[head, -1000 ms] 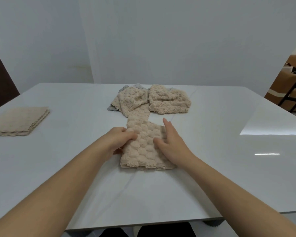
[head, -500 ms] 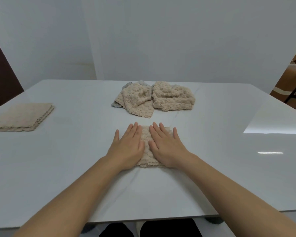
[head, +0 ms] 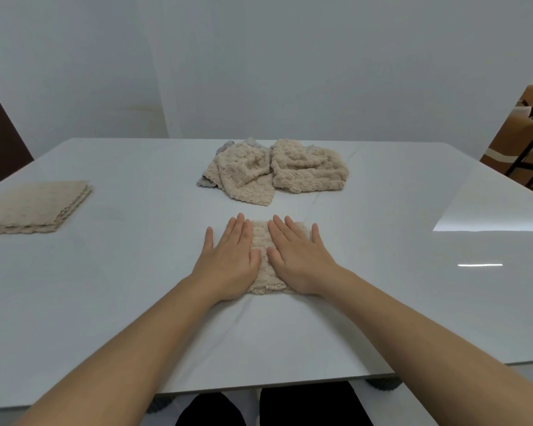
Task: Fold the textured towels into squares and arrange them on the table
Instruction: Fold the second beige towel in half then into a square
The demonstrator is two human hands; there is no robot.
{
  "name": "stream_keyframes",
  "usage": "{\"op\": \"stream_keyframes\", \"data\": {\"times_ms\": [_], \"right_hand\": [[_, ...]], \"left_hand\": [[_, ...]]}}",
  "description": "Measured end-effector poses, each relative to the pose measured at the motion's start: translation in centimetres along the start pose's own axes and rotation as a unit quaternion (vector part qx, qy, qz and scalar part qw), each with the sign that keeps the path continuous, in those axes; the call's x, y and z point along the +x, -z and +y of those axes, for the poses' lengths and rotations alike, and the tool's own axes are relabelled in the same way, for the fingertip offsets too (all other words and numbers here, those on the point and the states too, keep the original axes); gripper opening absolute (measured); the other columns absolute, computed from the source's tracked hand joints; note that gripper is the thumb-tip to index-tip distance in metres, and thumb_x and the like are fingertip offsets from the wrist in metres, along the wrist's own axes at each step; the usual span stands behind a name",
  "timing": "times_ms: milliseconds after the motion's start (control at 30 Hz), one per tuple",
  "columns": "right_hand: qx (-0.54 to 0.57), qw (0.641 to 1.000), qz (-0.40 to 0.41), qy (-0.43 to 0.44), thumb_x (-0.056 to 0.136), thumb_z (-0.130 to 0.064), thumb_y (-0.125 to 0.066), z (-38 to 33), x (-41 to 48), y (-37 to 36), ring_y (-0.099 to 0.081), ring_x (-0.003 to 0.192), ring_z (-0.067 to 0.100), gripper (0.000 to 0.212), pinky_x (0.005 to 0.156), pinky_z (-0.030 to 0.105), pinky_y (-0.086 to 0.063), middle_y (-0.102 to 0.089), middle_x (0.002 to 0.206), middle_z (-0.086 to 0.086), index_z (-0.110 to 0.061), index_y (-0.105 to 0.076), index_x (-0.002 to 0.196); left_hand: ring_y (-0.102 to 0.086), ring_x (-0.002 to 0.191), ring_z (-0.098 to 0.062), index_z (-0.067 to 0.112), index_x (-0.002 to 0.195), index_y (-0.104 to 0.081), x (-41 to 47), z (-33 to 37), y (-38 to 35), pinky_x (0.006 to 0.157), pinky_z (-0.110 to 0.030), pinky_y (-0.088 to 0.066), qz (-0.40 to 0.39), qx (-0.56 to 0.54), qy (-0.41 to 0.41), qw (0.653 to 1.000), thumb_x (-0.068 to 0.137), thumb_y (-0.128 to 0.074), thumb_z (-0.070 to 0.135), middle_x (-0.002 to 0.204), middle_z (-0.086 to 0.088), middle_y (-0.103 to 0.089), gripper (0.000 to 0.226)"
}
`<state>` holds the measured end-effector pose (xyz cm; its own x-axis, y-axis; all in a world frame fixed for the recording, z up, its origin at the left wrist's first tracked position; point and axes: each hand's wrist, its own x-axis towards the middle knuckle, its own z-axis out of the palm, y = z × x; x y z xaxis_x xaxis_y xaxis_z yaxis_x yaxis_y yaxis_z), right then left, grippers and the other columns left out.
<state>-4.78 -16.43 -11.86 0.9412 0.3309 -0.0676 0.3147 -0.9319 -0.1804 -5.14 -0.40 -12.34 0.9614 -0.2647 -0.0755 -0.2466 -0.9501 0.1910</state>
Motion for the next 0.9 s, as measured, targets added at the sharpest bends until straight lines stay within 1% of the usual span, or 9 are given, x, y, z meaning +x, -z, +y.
{"op": "stream_keyframes", "data": {"times_ms": [133, 267, 367, 567, 767, 800, 833, 867, 900], "right_hand": [[-0.002, 1.0, -0.003, -0.004, 0.103, -0.038, -0.015, -0.2, -0.2, 0.1, 0.011, 0.148, 0.013, 0.058, 0.118, 0.052, 0.009, 0.008, 0.162, -0.003, -0.017, 0.002, 0.155], [0.018, 0.999, -0.034, 0.002, 0.104, -0.037, -0.013, 0.0, 0.0, 1.3, 0.013, 0.148, 0.014, 0.058, 0.118, 0.051, 0.01, 0.01, 0.162, -0.002, -0.017, 0.003, 0.155], [0.027, 0.999, -0.018, 0.001, 0.104, -0.036, -0.013, 0.3, -0.1, 1.9, 0.014, 0.148, 0.015, 0.057, 0.118, 0.051, 0.01, 0.011, 0.162, -0.002, -0.017, 0.004, 0.155], [0.009, 1.0, -0.002, -0.012, 0.103, -0.04, -0.013, 0.3, -0.8, 0.0, 0.014, 0.148, 0.014, 0.059, 0.117, 0.053, 0.009, 0.013, 0.162, -0.002, -0.016, 0.005, 0.154], [0.014, 1.0, 0.007, -0.009, 0.103, -0.039, -0.015, 0.5, -0.6, -0.2, 0.012, 0.148, 0.013, 0.059, 0.117, 0.055, 0.007, 0.01, 0.162, -0.003, -0.017, 0.003, 0.155], [0.014, 1.0, 0.004, -0.007, 0.103, -0.039, -0.015, 0.5, -0.6, -0.1, 0.012, 0.148, 0.014, 0.059, 0.117, 0.055, 0.007, 0.01, 0.162, -0.003, -0.017, 0.003, 0.155], [0.014, 1.0, 0.0, -0.002, 0.103, -0.039, -0.015, 0.6, -0.6, 0.0, 0.012, 0.148, 0.014, 0.059, 0.117, 0.055, 0.008, 0.01, 0.162, -0.003, -0.018, 0.003, 0.155], [0.014, 1.0, -0.005, 0.005, 0.103, -0.04, -0.015, 0.8, -0.5, 0.3, 0.012, 0.148, 0.014, 0.059, 0.117, 0.055, 0.008, 0.01, 0.162, -0.002, -0.018, 0.003, 0.155], [0.012, 1.0, -0.012, 0.014, 0.103, -0.042, -0.016, 1.0, -0.5, 0.6, 0.012, 0.148, 0.015, 0.059, 0.117, 0.055, 0.009, 0.009, 0.162, -0.002, -0.019, 0.002, 0.155]], "left_hand": [[0.016, 0.146, -0.009, 0.013, 0.153, 0.009, -0.2, 0.0, 0.0, 0.119, -0.045, 0.009, 0.022, -0.028, 0.004, 0.999, 0.101, -0.014, 0.036, 0.16, 0.0, 0.017, 0.061], [0.016, 0.146, -0.01, 0.012, 0.153, 0.007, -0.8, -0.2, 0.8, 0.119, -0.042, 0.01, 0.046, -0.07, 0.027, 0.996, 0.102, -0.015, 0.031, 0.16, 0.0, 0.016, 0.059], [0.017, 0.145, -0.007, 0.014, 0.153, 0.007, -1.1, -0.3, 1.7, 0.119, -0.041, 0.01, 0.062, -0.069, 0.01, 0.996, 0.102, -0.015, 0.03, 0.16, 0.003, 0.016, 0.058], [0.018, 0.145, -0.007, 0.014, 0.153, 0.011, -1.0, 0.2, 0.0, 0.119, -0.044, 0.009, 0.01, -0.018, -0.009, 1.0, 0.101, -0.012, 0.037, 0.159, 0.003, 0.02, 0.061], [0.017, 0.145, -0.008, 0.014, 0.153, 0.01, -0.7, 0.0, -0.2, 0.119, -0.043, 0.009, 0.005, -0.029, -0.008, 1.0, 0.102, -0.013, 0.038, 0.159, 0.003, 0.019, 0.061], [0.014, 0.146, -0.008, 0.015, 0.154, 0.006, -0.8, 0.0, 0.0, 0.12, -0.042, 0.007, 0.004, -0.059, -0.01, 0.998, 0.102, -0.015, 0.038, 0.16, 0.004, 0.014, 0.061], [0.003, 0.148, -0.011, 0.016, 0.154, -0.005, -1.0, 0.0, 0.2, 0.12, -0.041, -0.002, 0.017, -0.104, -0.009, 0.994, 0.101, -0.019, 0.038, 0.161, 0.005, 0.001, 0.059], [-0.015, 0.146, -0.016, 0.017, 0.149, -0.023, -1.2, -0.1, 0.5, 0.117, -0.039, -0.016, 0.048, -0.165, 0.0, 0.985, 0.1, -0.023, 0.038, 0.156, 0.007, -0.02, 0.054], [-0.035, 0.137, -0.019, 0.017, 0.139, -0.038, -1.3, -0.2, 0.9, 0.109, -0.035, -0.029, 0.093, -0.23, 0.018, 0.969, 0.099, -0.028, 0.038, 0.142, 0.009, -0.04, 0.046]]}}
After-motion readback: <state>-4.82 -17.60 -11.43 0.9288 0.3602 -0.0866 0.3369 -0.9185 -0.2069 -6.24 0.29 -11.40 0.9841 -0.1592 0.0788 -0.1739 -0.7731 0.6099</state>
